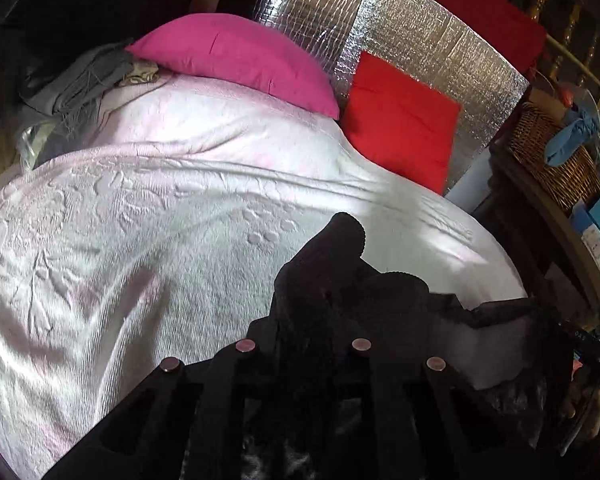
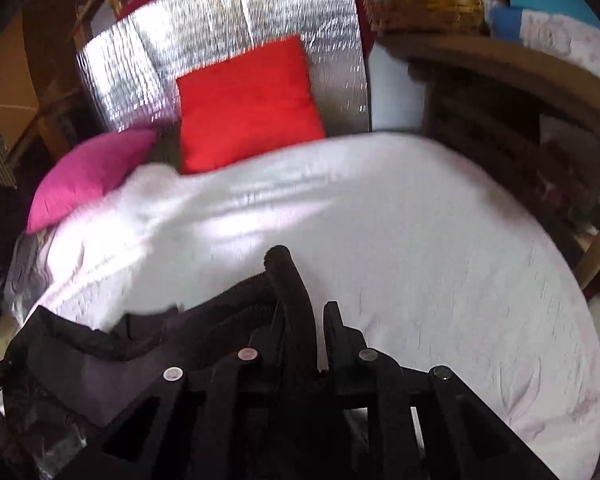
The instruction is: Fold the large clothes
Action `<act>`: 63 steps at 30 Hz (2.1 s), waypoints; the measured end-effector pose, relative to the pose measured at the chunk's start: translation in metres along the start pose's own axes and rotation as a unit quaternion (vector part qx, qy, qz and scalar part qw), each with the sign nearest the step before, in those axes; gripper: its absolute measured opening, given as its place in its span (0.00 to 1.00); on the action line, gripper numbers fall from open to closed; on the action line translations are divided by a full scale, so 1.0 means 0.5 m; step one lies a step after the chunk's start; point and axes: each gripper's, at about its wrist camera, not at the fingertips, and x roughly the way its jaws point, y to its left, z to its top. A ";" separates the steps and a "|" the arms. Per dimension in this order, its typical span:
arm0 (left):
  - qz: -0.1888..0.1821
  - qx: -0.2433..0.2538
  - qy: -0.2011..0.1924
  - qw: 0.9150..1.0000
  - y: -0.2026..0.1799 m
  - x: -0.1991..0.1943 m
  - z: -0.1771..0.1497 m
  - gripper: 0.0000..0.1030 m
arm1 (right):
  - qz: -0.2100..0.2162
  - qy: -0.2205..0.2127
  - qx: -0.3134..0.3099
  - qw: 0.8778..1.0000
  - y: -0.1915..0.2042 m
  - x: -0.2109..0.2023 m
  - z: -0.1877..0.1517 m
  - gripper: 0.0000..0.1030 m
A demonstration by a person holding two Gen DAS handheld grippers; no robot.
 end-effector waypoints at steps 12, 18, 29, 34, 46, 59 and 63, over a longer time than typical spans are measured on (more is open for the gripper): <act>0.077 -0.040 0.081 0.993 0.066 0.072 -0.037 0.49 | 0.059 0.072 0.166 0.982 -0.118 0.135 -0.037 0.14; 0.126 0.064 0.007 0.990 0.002 -0.065 -0.062 0.56 | 0.086 0.045 0.126 0.987 -0.090 -0.017 -0.055 0.38; 0.117 0.115 0.019 0.986 -0.042 -0.189 -0.273 0.62 | 0.078 0.027 0.006 0.997 0.030 -0.225 -0.269 0.67; 0.135 0.144 0.027 0.980 -0.038 -0.173 -0.322 0.63 | 0.050 0.133 -0.009 0.990 0.032 -0.161 -0.344 0.66; 0.149 0.164 0.009 0.975 -0.042 -0.174 -0.311 0.63 | 0.073 0.039 0.019 0.996 0.032 -0.192 -0.256 0.66; 0.153 0.174 0.008 0.973 -0.043 -0.168 -0.315 0.63 | 0.070 0.042 0.088 0.993 -0.029 -0.184 -0.239 0.65; 0.154 0.173 0.009 0.973 -0.044 -0.167 -0.316 0.64 | 0.073 0.080 0.093 0.990 -0.032 -0.157 -0.242 0.65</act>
